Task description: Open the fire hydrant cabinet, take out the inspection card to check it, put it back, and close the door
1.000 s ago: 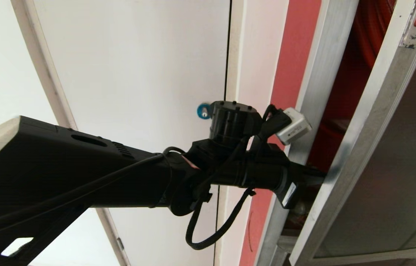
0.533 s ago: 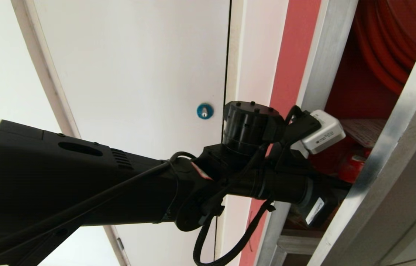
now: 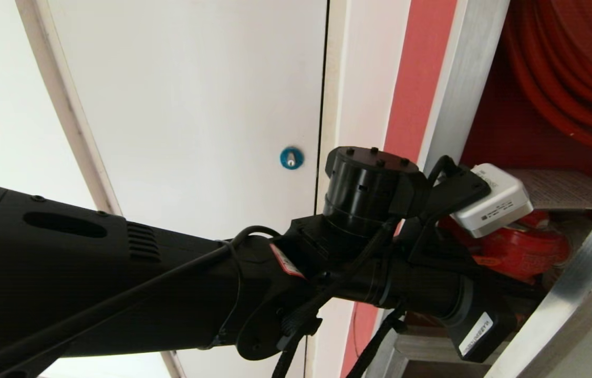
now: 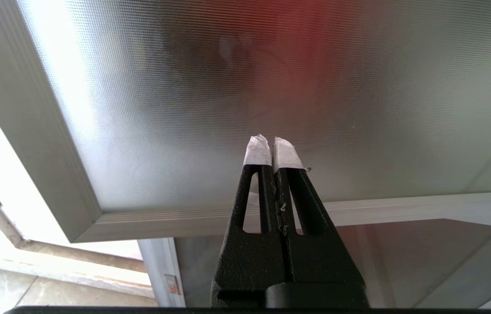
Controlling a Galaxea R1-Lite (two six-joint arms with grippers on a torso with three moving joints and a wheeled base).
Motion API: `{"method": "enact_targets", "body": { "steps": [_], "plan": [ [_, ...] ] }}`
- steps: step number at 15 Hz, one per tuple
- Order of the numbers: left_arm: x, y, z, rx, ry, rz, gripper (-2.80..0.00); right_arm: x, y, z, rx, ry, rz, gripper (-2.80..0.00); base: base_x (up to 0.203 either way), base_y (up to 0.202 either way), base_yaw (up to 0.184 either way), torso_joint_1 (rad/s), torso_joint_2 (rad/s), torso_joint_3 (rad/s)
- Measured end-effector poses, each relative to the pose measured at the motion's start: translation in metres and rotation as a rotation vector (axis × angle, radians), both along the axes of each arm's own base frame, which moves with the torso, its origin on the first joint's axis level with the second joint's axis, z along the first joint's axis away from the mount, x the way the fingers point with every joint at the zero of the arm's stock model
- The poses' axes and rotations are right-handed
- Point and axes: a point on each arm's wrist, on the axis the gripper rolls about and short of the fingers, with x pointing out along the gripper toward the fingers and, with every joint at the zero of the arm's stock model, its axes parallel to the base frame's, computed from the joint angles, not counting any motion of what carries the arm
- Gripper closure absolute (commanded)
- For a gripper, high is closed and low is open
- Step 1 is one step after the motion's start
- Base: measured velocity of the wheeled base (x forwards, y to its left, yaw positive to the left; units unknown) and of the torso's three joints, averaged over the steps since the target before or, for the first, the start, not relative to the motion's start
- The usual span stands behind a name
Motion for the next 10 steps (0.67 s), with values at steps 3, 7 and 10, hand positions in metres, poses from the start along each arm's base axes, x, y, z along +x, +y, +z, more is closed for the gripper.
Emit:
{"method": "enact_targets", "body": {
  "steps": [3,7,10],
  "plan": [
    [-0.011,0.0,0.006,-0.011,-0.005,-0.026,0.0,0.0,0.0,0.0,0.0,0.0,0.0,0.0,0.0,0.0,0.0,0.0,0.0,0.0],
    [-0.026,-0.004,0.007,-0.011,-0.004,-0.062,0.0,0.0,0.0,0.0,0.0,0.0,-0.001,0.0,0.0,0.0,0.0,0.0,0.0,0.0],
    [-0.036,-0.009,0.006,-0.006,-0.002,-0.091,0.0,0.0,0.0,0.0,0.0,0.0,0.0,0.0,0.0,0.0,0.0,0.0,0.0,0.0]
  ]
}}
